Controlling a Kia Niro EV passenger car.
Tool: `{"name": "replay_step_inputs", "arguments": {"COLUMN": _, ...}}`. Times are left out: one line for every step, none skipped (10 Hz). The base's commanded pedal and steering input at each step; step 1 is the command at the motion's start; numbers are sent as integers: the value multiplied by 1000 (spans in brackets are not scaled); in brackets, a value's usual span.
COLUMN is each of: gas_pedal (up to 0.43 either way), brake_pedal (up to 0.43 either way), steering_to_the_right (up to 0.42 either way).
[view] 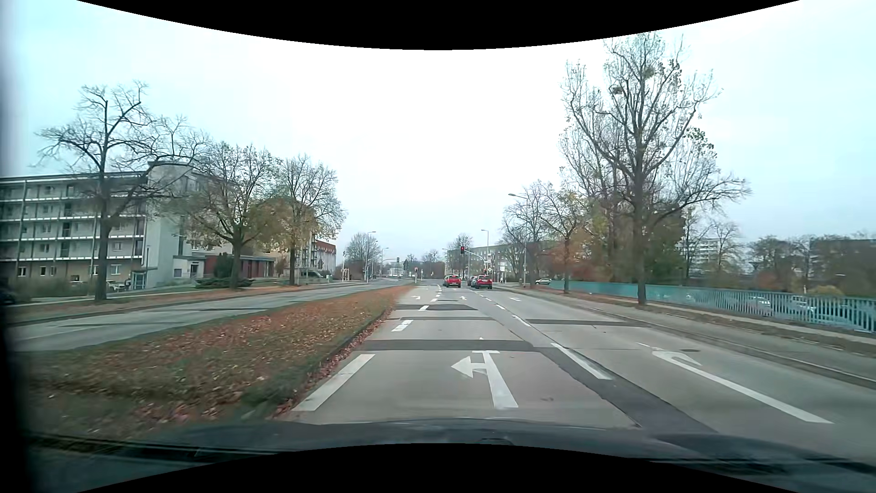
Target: Follow the waypoints while adhering to traffic rules and regulations
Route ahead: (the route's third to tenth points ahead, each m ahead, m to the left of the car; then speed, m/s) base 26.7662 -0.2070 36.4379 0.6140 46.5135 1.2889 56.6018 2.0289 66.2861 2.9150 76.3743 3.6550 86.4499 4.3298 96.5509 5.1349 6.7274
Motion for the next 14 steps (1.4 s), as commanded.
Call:
{"name": "replay_step_inputs", "arguments": {"gas_pedal": 47, "brake_pedal": 0, "steering_to_the_right": -3}}
{"name": "replay_step_inputs", "arguments": {"gas_pedal": 47, "brake_pedal": 0, "steering_to_the_right": -3}}
{"name": "replay_step_inputs", "arguments": {"gas_pedal": 47, "brake_pedal": 0, "steering_to_the_right": -3}}
{"name": "replay_step_inputs", "arguments": {"gas_pedal": 47, "brake_pedal": 0, "steering_to_the_right": -3}}
{"name": "replay_step_inputs", "arguments": {"gas_pedal": 47, "brake_pedal": 0, "steering_to_the_right": -3}}
{"name": "replay_step_inputs", "arguments": {"gas_pedal": 47, "brake_pedal": 0, "steering_to_the_right": -2}}
{"name": "replay_step_inputs", "arguments": {"gas_pedal": 47, "brake_pedal": 0, "steering_to_the_right": 1}}
{"name": "replay_step_inputs", "arguments": {"gas_pedal": 59, "brake_pedal": 0, "steering_to_the_right": 1}}
{"name": "replay_step_inputs", "arguments": {"gas_pedal": 59, "brake_pedal": 0, "steering_to_the_right": 1}}
{"name": "replay_step_inputs", "arguments": {"gas_pedal": 59, "brake_pedal": 0, "steering_to_the_right": 1}}
{"name": "replay_step_inputs", "arguments": {"gas_pedal": 59, "brake_pedal": 0, "steering_to_the_right": 1}}
{"name": "replay_step_inputs", "arguments": {"gas_pedal": 67, "brake_pedal": 0, "steering_to_the_right": 1}}
{"name": "replay_step_inputs", "arguments": {"gas_pedal": 67, "brake_pedal": 0, "steering_to_the_right": 3}}
{"name": "replay_step_inputs", "arguments": {"gas_pedal": 67, "brake_pedal": 0, "steering_to_the_right": 3}}
